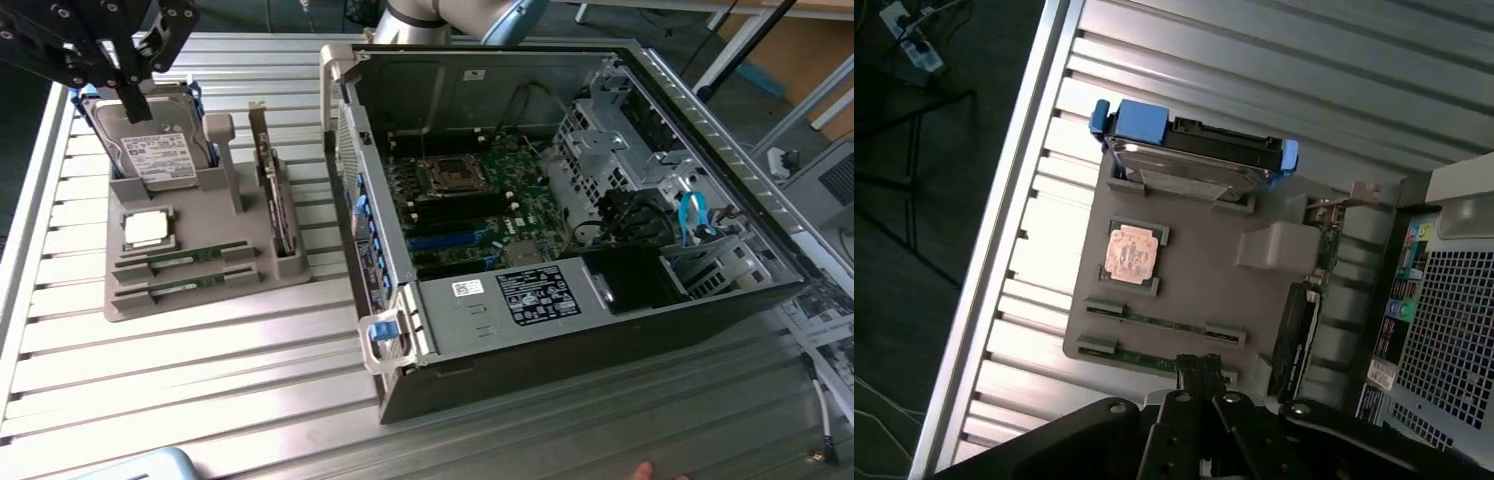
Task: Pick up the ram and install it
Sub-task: 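Pick up the ram and move it above insertion slot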
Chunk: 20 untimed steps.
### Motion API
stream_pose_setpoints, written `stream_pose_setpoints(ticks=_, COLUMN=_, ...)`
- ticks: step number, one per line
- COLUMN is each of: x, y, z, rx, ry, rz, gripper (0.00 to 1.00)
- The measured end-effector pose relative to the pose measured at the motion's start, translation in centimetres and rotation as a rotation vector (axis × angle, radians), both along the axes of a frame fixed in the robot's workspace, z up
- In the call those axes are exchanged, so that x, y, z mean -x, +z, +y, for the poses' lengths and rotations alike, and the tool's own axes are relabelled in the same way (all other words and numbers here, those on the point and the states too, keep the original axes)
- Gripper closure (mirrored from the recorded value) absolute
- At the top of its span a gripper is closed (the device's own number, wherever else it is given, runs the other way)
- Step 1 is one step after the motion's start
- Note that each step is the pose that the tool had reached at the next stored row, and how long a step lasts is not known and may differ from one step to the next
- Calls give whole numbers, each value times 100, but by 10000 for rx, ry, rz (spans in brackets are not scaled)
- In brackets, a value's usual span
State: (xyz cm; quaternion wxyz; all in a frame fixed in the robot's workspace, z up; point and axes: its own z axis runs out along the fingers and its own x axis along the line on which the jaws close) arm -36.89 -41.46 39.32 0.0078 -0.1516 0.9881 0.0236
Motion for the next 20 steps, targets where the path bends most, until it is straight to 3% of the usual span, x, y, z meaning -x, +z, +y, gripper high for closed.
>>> stream_pose_setpoints(ticks=20, x=0, y=-2, z=0, rx=0, ry=3817, rz=0, gripper=90)
